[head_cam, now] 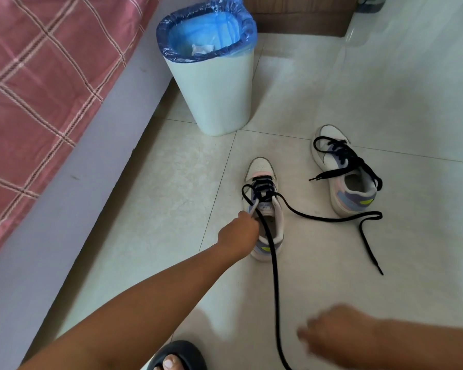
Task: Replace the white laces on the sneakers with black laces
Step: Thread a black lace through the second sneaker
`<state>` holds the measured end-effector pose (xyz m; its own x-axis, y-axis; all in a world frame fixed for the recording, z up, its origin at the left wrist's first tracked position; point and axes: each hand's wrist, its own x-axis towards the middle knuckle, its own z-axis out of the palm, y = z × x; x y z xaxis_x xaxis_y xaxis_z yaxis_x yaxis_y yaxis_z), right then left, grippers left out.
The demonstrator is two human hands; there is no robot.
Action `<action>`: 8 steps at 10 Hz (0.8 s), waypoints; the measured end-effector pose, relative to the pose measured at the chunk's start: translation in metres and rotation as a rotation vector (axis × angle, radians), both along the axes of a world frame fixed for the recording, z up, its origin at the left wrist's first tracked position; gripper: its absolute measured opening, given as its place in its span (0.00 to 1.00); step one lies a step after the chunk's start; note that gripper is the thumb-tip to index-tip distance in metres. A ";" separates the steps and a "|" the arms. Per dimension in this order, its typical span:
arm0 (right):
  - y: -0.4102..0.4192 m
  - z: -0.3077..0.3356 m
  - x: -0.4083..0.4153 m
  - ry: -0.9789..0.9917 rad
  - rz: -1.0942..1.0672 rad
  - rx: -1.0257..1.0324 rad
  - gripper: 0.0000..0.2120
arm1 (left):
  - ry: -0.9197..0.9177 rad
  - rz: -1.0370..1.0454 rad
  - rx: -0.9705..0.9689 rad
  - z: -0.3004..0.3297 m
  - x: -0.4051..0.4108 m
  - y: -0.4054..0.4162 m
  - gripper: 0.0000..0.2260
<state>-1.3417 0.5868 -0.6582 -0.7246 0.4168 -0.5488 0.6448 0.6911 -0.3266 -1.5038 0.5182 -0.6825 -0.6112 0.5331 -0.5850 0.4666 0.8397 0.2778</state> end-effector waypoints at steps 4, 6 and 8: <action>0.038 0.005 -0.101 0.157 -0.003 -0.159 0.16 | -0.052 0.096 0.053 -0.004 -0.003 -0.001 0.18; 0.033 0.020 -0.077 0.130 0.214 -0.210 0.06 | -0.046 0.117 0.003 -0.005 -0.001 0.000 0.14; 0.028 0.032 -0.034 0.046 0.493 -0.235 0.07 | -0.053 0.174 -0.059 -0.010 0.000 0.007 0.12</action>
